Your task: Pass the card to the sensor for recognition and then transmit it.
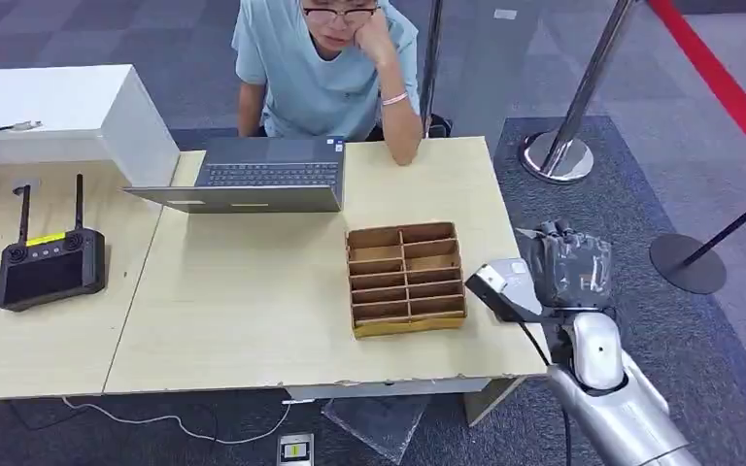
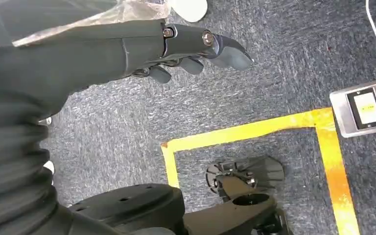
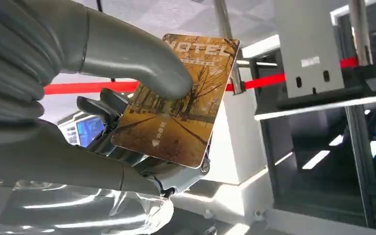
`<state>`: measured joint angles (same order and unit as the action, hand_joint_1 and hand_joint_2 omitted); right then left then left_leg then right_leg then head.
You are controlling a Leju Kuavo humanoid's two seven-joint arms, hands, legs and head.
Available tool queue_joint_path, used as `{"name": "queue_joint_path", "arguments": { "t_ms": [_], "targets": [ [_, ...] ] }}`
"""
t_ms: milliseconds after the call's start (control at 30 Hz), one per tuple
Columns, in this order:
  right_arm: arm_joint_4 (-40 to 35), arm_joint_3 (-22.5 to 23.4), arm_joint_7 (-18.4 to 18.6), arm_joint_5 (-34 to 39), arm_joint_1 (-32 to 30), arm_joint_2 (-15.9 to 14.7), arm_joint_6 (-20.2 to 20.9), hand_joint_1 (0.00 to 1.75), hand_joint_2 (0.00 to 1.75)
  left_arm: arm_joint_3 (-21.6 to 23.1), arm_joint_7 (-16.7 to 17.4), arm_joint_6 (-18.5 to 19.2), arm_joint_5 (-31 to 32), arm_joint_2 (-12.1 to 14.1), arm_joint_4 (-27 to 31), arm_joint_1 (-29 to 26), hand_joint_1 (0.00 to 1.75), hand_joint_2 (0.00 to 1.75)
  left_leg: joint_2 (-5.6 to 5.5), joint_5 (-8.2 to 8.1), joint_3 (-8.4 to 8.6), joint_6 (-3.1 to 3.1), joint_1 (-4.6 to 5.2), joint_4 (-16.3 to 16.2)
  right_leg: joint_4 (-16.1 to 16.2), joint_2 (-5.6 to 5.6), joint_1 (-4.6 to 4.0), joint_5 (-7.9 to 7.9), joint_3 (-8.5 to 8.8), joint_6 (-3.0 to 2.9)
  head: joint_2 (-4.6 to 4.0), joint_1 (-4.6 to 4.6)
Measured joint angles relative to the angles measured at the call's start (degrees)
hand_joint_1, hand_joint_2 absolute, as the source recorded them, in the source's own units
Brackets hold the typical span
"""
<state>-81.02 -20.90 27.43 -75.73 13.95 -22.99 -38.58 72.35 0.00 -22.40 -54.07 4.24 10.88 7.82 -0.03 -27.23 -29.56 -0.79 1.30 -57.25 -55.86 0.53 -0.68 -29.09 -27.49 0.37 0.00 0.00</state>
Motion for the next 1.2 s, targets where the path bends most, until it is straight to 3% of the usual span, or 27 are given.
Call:
{"name": "queue_joint_path", "arguments": {
  "t_ms": [433, 1200],
  "targets": [
    [7.3, -1.1, -0.7, 0.9, -0.2, 0.5, -0.4, 1.75, 1.75, 0.0, 0.6, 0.0, 0.4, 0.0, 0.0, 0.0, 0.00, 1.75, 0.00, 0.00, -0.01, 0.00, 0.00, 0.0, 0.0, 0.00, 0.00, 0.00, 0.01, 0.00, 0.00, 0.02],
    [20.4, -4.0, -3.5, 3.4, 1.9, 4.7, -1.3, 1.75, 1.75, 0.2, 0.9, 0.2, 1.2, 0.0, 0.0, 0.2, 0.00, 1.75, 0.01, 0.00, 0.00, 0.00, 0.00, 0.0, 0.0, 0.00, 0.00, 0.00, 0.01, 0.00, 0.00, 0.00]
  ]
}}
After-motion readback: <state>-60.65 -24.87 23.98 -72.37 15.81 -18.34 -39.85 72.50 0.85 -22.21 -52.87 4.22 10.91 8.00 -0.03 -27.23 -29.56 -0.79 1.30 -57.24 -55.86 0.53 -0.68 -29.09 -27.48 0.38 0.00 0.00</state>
